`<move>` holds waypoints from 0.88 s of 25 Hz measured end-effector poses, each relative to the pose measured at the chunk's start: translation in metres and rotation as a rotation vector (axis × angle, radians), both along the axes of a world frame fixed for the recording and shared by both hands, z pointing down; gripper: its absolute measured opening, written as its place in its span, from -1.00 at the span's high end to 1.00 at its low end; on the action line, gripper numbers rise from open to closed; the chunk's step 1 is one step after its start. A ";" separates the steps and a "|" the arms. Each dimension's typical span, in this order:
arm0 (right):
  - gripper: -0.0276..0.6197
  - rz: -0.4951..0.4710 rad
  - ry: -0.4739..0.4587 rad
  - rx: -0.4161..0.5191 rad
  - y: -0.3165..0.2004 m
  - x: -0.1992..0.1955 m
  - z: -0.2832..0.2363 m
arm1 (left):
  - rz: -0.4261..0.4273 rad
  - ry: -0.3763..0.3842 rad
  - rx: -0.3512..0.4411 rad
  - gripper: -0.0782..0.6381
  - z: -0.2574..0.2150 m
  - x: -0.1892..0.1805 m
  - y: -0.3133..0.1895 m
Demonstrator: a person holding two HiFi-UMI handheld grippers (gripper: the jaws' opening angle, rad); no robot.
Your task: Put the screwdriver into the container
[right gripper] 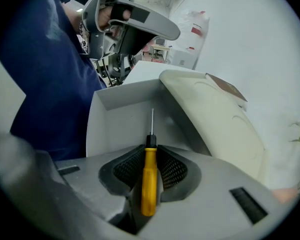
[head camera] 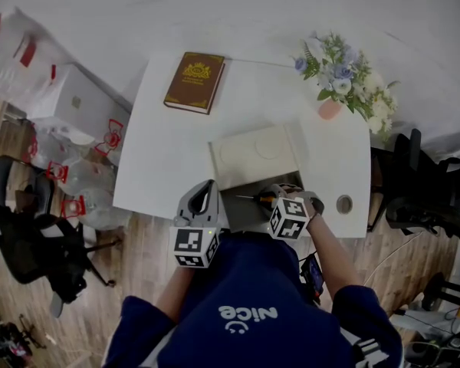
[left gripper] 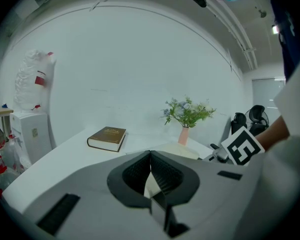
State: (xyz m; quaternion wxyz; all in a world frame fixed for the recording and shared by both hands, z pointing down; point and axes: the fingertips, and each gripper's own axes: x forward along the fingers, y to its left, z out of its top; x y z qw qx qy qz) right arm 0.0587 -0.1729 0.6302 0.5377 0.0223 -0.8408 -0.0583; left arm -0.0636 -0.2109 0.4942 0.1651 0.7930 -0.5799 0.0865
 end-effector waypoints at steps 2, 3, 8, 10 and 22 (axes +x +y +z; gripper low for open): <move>0.62 0.001 0.031 0.005 0.000 0.001 0.004 | 0.000 0.001 0.002 0.73 0.000 -0.002 0.001; 0.62 0.004 0.041 0.006 0.000 0.001 0.005 | 0.000 0.003 0.002 0.73 0.000 -0.003 0.001; 0.62 0.050 0.051 -0.031 -0.001 0.002 0.005 | 0.010 0.002 0.000 0.73 0.000 -0.004 0.005; 0.62 0.080 0.050 -0.036 -0.003 0.003 0.004 | 0.020 0.003 0.000 0.73 0.000 -0.003 0.007; 0.42 0.294 -0.119 -0.053 -0.011 -0.008 -0.033 | 0.035 0.021 -0.021 0.73 0.007 -0.003 0.015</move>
